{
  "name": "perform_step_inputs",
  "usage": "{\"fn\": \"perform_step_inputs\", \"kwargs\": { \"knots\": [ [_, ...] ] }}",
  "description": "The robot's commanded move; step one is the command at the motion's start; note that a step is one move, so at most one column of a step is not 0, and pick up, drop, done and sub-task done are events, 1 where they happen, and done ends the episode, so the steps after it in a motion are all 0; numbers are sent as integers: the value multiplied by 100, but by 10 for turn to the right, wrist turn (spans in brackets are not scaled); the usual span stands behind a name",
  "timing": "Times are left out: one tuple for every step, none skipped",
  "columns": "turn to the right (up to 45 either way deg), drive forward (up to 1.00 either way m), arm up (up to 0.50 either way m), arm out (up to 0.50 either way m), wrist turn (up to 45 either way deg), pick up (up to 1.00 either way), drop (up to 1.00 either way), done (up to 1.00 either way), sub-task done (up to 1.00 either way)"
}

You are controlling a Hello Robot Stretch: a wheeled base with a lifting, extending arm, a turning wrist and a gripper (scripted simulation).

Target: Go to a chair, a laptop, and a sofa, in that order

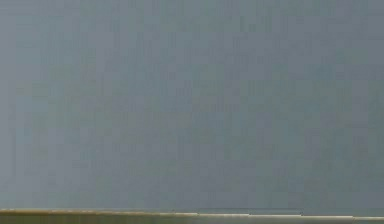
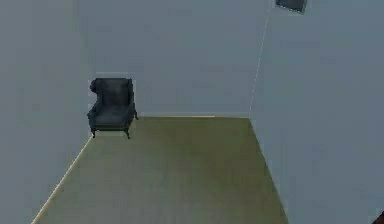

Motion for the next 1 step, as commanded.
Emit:
{"fn": "perform_step_inputs", "kwargs": {
  "knots": [
    [0, 25, 0, 0, 0, 0, 0, 0, 0]
  ]
}}
